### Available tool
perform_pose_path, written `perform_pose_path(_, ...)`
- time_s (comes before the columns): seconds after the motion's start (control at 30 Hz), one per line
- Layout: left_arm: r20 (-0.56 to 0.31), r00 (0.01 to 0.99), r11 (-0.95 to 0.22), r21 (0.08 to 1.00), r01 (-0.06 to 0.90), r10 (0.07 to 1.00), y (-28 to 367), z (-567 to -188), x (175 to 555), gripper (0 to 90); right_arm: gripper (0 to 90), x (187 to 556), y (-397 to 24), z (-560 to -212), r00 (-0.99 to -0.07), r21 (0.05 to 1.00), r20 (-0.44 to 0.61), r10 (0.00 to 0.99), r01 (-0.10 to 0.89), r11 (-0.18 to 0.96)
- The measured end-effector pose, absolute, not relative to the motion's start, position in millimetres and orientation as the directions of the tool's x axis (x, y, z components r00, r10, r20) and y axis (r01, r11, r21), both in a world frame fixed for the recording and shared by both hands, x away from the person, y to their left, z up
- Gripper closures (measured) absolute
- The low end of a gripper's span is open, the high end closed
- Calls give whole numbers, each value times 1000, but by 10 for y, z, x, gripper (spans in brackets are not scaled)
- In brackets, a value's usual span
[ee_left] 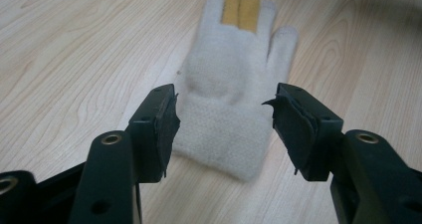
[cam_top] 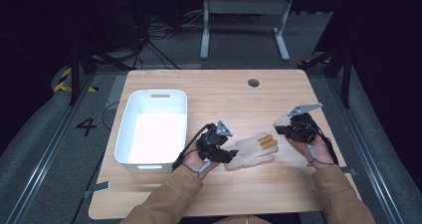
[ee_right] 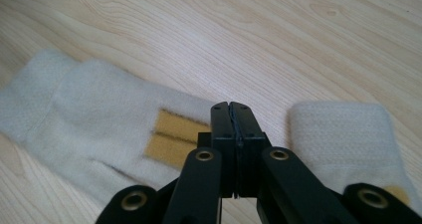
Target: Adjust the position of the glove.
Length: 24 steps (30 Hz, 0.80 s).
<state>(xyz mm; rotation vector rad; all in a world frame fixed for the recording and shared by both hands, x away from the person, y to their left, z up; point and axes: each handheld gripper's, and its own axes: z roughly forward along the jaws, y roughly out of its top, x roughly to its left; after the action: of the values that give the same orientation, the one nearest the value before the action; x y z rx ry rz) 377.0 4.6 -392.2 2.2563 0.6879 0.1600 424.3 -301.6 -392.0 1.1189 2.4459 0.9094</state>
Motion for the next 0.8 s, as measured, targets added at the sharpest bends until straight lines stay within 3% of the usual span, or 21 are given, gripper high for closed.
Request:
perform_pose_path(0.3,-92,866,-579,708,404,492,69,-3879,3662,428,899,4275,-2923,-3882,-652,657,-16,758,564,500)
perform_pose_path(0.8,-94,847,-605,659,447,523,218,-3928,3541,401,899,4597,-2418,-4157,-698,577,-45,715,566,589)
